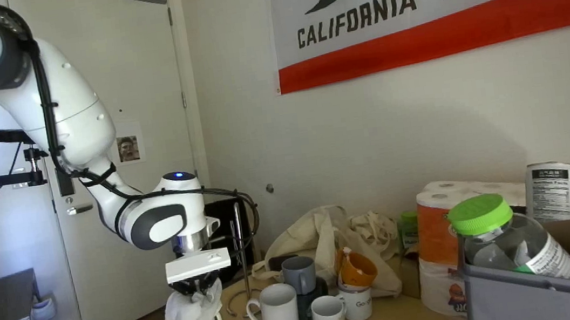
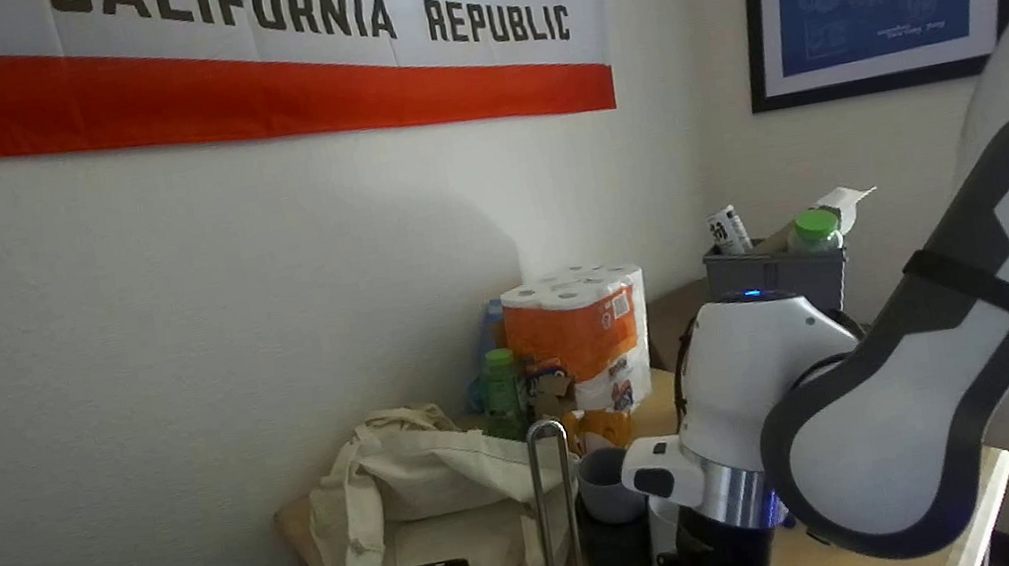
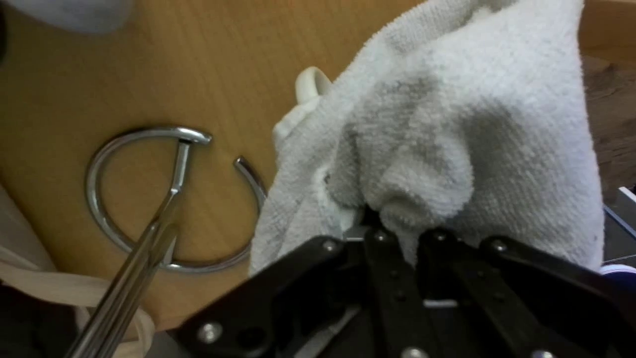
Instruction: Use the white towel to wipe the cup in the left front
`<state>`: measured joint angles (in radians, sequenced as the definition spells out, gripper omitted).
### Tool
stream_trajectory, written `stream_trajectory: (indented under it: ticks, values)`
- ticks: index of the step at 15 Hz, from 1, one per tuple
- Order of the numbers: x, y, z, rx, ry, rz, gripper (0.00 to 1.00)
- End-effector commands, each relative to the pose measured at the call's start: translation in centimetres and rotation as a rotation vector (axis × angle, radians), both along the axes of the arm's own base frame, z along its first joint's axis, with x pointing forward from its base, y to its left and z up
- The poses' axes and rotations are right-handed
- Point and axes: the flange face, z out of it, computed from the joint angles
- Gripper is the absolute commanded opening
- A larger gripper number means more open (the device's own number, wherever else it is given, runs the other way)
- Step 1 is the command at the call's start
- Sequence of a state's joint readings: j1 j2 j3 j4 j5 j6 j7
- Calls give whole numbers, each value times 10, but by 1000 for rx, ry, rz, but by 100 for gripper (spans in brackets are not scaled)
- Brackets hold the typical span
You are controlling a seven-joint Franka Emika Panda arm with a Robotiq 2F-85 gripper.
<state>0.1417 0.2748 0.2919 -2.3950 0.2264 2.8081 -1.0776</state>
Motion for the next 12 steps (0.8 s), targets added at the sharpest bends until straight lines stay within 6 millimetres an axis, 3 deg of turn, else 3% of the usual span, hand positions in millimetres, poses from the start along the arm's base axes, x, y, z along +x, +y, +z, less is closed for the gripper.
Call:
stream_trajectory:
  ticks: [1, 12]
  values:
    - [6, -4, -11, -53, 45, -32, 2]
    - [23, -3, -21, -56, 103, -84, 2]
